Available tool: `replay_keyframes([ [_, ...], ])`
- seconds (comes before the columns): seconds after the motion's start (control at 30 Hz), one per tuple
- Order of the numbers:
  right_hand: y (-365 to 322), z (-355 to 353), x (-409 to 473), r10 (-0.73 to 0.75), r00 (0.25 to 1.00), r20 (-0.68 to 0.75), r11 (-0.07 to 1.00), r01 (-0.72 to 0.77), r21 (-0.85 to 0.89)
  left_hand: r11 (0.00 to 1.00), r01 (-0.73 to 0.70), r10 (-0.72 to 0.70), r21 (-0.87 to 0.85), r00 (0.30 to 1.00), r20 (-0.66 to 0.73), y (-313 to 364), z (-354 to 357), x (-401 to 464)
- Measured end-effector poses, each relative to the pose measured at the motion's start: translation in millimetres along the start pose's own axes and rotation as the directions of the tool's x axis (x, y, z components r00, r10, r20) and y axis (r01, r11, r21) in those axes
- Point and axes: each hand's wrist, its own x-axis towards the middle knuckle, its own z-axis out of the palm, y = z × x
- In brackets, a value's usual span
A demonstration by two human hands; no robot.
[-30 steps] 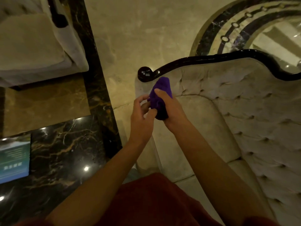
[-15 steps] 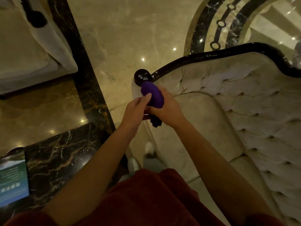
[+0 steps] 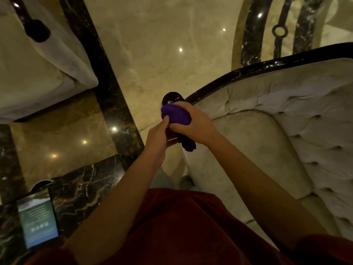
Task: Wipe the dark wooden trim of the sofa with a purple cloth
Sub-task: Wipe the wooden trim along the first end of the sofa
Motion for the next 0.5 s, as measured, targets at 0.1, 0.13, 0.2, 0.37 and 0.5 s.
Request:
replay_keyframes([
  [0.1, 19, -2, 13, 0.119, 0.991, -0.056, 0.985, -0.111, 0.132, 0.986, -0.002, 0.006, 0.164, 1.0, -0.019, 4, 2, 33],
  [0.13, 26, -4, 18, 0.168, 0.982, -0.091, 0.972, -0.15, 0.182, 0.977, -0.012, 0.015, 0.214, 1.0, -0.016, 8, 1, 47],
  [0.2, 39, -6, 29, 0.237, 0.954, -0.184, 0.955, -0.194, 0.226, 0.961, -0.019, 0.023, 0.275, 1.0, -0.012, 15, -6, 76],
  [0.37, 52, 0, 61, 0.263, 0.904, -0.337, 0.957, -0.201, 0.209, 0.841, -0.108, 0.125, 0.53, 0.992, 0.004, 8, -43, 144],
  [0.5, 50, 19, 101, 0.193, 0.899, -0.392, 0.981, -0.182, 0.066, 0.819, -0.078, 0.098, 0.568, 0.995, -0.004, -5, -68, 183],
])
